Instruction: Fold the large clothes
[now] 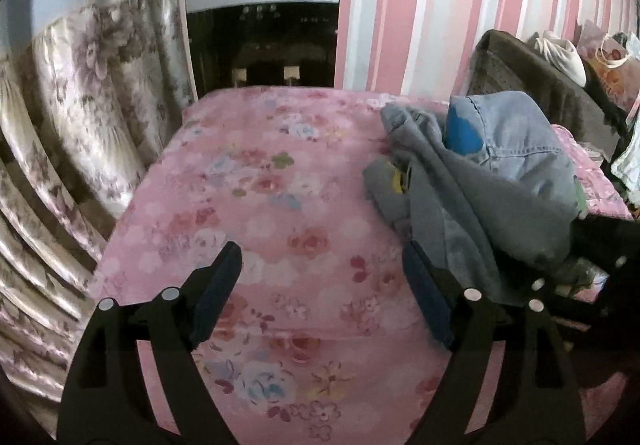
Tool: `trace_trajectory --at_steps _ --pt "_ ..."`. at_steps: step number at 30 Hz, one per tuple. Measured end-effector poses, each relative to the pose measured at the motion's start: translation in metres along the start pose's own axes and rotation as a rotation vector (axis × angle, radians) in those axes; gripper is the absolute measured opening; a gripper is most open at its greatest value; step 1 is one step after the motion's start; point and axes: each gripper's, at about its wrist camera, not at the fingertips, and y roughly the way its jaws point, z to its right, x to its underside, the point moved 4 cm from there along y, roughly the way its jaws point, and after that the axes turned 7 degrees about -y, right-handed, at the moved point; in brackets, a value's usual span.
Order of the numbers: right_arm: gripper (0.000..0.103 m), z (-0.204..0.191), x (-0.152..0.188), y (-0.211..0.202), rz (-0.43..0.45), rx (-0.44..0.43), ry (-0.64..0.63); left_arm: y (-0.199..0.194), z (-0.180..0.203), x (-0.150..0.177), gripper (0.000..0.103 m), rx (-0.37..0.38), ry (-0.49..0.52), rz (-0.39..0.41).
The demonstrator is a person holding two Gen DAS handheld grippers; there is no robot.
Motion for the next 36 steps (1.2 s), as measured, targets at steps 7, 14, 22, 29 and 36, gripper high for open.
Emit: trace_trajectory --at_steps 7,14,22,29,36 --pt "0.033 0.012 0.004 -0.007 0.005 -0.069 0.068 -0.003 0.007 0.004 0.086 0.008 0.008 -0.001" --pt "0.042 0.009 0.001 -0.003 0.016 -0.067 0.060 -0.003 0.020 0.012 0.088 -0.001 0.040 -0.014" --pt "0.068 0.011 0.005 -0.026 0.023 -0.076 0.066 -0.004 0.025 0.021 0.090 -0.022 0.079 -0.013" --pt "0.078 0.011 0.017 -0.059 0.051 -0.086 0.058 -0.005 0.034 0.028 0.093 -0.025 0.114 -0.008" --pt "0.080 0.035 0.046 -0.094 0.048 -0.055 0.096 -0.010 0.040 0.030 0.093 -0.016 0.119 -0.011"
